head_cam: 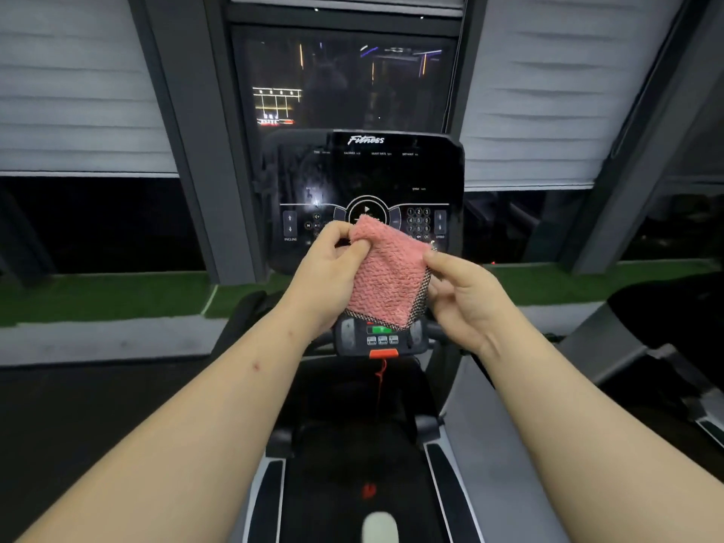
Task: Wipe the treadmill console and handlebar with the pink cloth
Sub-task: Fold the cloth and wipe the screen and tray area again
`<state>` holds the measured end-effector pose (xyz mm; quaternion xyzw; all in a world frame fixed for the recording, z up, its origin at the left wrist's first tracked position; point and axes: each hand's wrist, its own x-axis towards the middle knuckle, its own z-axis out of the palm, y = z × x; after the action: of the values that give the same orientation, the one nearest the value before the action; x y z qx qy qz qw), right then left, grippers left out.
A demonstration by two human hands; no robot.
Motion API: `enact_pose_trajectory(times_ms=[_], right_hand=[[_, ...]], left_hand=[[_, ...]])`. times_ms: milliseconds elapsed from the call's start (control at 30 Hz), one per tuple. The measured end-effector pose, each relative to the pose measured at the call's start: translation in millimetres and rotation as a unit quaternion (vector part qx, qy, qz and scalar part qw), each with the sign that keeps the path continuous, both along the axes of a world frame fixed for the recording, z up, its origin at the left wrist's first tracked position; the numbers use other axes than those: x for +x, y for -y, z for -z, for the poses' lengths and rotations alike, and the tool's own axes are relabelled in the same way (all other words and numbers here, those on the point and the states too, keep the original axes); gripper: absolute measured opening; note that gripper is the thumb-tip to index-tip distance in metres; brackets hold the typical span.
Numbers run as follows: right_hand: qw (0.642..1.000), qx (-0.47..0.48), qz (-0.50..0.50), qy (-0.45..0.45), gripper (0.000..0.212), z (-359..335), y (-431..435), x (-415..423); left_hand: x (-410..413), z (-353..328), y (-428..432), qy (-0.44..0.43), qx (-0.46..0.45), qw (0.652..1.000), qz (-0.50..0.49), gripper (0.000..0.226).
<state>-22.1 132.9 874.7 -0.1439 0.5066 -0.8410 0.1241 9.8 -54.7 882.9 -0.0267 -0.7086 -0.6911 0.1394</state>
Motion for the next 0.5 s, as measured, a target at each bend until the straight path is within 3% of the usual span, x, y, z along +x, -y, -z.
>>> enact_pose_trajectory(times_ms=[67, 167, 233, 367, 500], right_hand=[[0.999, 0.006, -0.028, 0.044, 0.031, 19.8, -2.7, 9.4], [0.989, 0.077, -0.072, 0.101, 0.057, 50.5, -7.2, 16.4], [0.981, 0.105, -0.103, 0.125, 0.063, 71.3, -11.3, 16.4], [0.983, 0.108, -0.08, 0.124, 0.049, 107.9, -16.4, 12.9], [0.985, 0.15, -0.056, 0.063, 0.03, 140.1, -26.0, 12.7]], left_hand=[[5.5, 16.2, -1.8, 0.012, 0.017, 1.0, 0.002, 0.008], [14.1, 37.0, -6.3, 0.037, 0.038, 0.999, 0.007, 0.009], [18.5, 50.8, -10.8, 0.064, 0.055, 0.996, 0.011, 0.011], [22.9, 80.1, -19.0, 0.086, 0.051, 0.995, -0.006, 0.015], [28.2, 117.9, -31.9, 0.103, 0.057, 0.993, -0.032, 0.011]])
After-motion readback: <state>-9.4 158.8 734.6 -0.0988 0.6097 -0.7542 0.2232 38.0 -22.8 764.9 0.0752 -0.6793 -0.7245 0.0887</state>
